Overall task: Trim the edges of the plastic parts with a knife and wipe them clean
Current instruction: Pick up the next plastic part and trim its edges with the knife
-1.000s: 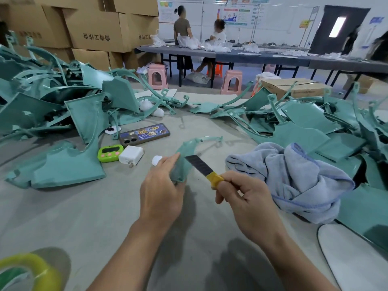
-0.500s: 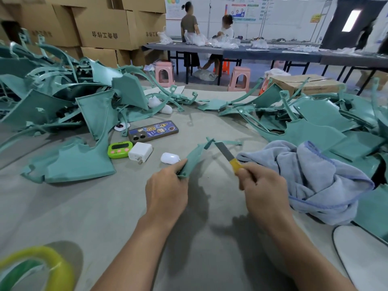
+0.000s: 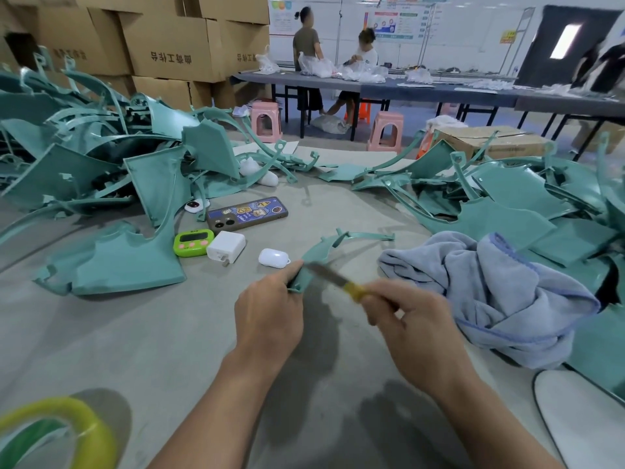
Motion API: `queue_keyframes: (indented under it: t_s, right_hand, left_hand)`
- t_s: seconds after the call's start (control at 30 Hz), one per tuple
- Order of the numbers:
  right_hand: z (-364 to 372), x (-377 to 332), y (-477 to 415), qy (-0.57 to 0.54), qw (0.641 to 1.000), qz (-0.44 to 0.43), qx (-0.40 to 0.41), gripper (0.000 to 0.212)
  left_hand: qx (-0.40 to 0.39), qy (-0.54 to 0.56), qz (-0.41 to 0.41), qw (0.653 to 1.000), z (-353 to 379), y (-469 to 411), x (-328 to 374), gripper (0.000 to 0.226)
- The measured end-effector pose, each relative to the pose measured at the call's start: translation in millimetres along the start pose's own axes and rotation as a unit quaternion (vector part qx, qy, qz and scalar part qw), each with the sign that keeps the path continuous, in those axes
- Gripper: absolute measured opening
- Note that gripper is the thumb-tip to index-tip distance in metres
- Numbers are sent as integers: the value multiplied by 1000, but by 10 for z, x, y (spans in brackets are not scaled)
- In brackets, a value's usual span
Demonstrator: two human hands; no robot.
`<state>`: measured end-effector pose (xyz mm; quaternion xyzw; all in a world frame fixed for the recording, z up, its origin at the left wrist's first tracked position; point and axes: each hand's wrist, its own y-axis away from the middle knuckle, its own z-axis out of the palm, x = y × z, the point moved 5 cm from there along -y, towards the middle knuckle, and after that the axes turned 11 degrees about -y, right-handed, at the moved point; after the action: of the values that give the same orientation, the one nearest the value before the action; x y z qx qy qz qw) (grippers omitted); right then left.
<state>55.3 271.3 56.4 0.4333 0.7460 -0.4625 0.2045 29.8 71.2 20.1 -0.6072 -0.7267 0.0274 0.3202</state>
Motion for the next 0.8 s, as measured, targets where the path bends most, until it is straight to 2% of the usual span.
queue_keyframes:
  t_s: [0.07, 0.17, 0.23, 0.27, 0.33, 0.4, 0.5, 0.6, 0.67, 0.7, 0.77, 0.8]
  right_hand:
    - [107, 7, 36, 31, 999, 5, -38, 17]
    - [-8, 168, -77, 26, 993, 94, 66, 29]
    - [-96, 146, -74, -11, 990, 90, 103, 33]
    - [-100, 90, -43, -31, 993, 68, 93, 33]
    - [8, -46, 33, -30, 999, 25, 23, 25]
    - [129, -21, 48, 7, 999, 38, -30, 21]
    - [69, 219, -53, 1, 992, 125, 17, 31]
    - [-67, 409, -48, -33, 980, 183, 75, 32]
    - [-130, 444, -22, -83, 973, 188, 107, 28]
    - [-160, 425, -20, -107, 970, 182, 122, 26]
    - [-220, 358, -42, -163, 962, 159, 150, 25]
    - [-238, 316, -54, -186, 959, 148, 153, 26]
  left_hand:
    - [-4, 0, -2, 1000, 8, -5, -4, 44]
    - [0, 0, 8, 1000, -8, 3, 12, 40]
    - [-4, -8, 9, 1000, -4, 7, 15, 42]
    - [-5, -11, 7, 1000, 8, 5, 8, 44]
    - [-3, -14, -3, 1000, 18, 0, -2, 46]
    - [2, -12, -9, 1000, 8, 5, -7, 43]
    - [13, 8, -40, 999, -74, 12, -9, 28]
    - [67, 56, -99, 991, -212, 29, -5, 5]
    - [92, 105, -146, 979, -282, 57, 0, 33]
    - [101, 124, -166, 973, -328, 65, 21, 39]
    - [134, 103, -168, 971, -437, 86, 65, 39]
    - [173, 60, -138, 973, -522, 93, 99, 33]
